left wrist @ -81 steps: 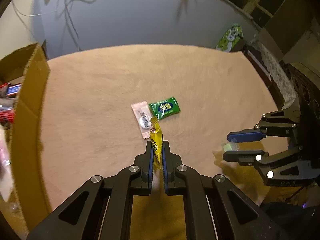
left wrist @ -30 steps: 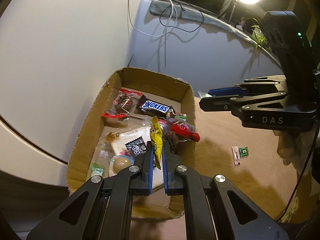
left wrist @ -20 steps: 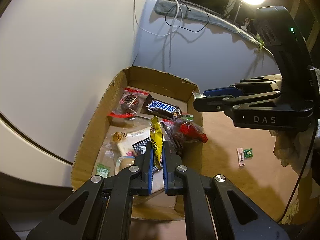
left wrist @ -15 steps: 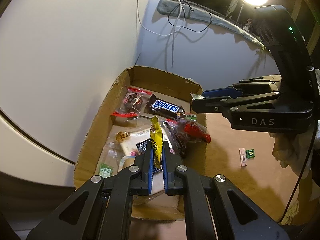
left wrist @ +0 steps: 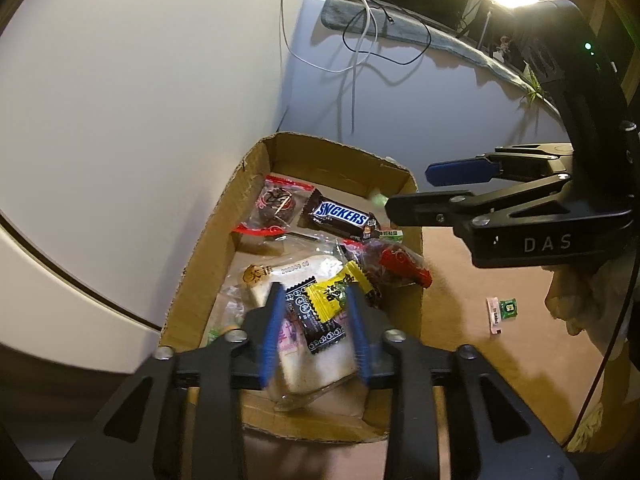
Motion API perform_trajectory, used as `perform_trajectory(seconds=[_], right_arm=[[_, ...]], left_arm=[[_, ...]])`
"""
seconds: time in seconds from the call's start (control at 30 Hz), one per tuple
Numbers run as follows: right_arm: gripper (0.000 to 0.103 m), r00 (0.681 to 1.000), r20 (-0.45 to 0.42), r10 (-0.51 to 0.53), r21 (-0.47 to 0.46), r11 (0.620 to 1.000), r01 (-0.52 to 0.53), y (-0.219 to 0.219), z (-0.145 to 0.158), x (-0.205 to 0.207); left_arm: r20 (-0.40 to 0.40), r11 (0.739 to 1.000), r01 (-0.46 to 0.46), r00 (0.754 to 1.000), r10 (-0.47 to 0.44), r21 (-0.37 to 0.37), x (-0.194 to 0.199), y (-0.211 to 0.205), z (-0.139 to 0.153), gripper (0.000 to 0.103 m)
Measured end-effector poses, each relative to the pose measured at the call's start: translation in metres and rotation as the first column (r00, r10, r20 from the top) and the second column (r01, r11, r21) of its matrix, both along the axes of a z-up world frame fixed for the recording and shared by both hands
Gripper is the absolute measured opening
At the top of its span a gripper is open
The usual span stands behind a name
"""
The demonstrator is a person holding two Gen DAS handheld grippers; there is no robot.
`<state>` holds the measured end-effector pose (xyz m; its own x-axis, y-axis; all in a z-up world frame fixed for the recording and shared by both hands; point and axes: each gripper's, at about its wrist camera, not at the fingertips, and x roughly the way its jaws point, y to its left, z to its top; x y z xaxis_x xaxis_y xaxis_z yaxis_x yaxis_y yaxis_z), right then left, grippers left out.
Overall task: Organize snacks
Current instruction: 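Open both tools to drop the candies into the box, then move both open tools back over the pink and green candies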
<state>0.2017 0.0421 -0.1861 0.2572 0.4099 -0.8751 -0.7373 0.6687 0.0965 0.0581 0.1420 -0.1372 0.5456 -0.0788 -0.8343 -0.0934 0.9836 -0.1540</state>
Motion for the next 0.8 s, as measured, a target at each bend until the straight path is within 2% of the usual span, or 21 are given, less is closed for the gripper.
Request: perform_trajectory(seconds=[0.07, 0.1, 0.17, 0.57, 0.8], right_arm=[[0.071, 1.000, -0.002, -0.007, -0.001, 1.000, 0.007, -0.001, 0.000, 0.001], [0.080, 1.000, -0.002, -0.012, -0.002, 1.000, 0.012, -0.002, 0.000, 0.002], [0.084, 1.000, 0.007, -0.024, 0.006, 1.000, 0.024, -0.005, 0.001, 0.003], [0.084, 0.998, 0.016, -0.054, 0.030, 0.998, 0.053, -0.025, 0.012, 0.003], [0.084, 0.994, 0.018, -0.105, 0.029, 0.994, 0.104, -0.057, 0.016, 0.006]], left_arm=[[-0.003, 1.000, -0.009, 1.000, 0.009, 0.006, 0.000, 0.000, 0.000, 0.046], [-0.004, 1.000, -0.013, 1.000, 0.013, 0.011, 0.000, 0.000, 0.000, 0.051], [-0.005, 1.000, -0.011, 1.000, 0.011, 0.019, 0.000, -0.002, 0.000, 0.052], [0.008, 0.999, 0.018, 1.000, -0.019, 0.045, 0.002, -0.017, 0.009, 0.052], [0.021, 0.997, 0.053, 0.998, -0.054, 0.052, 0.007, -0.035, 0.014, 0.052]])
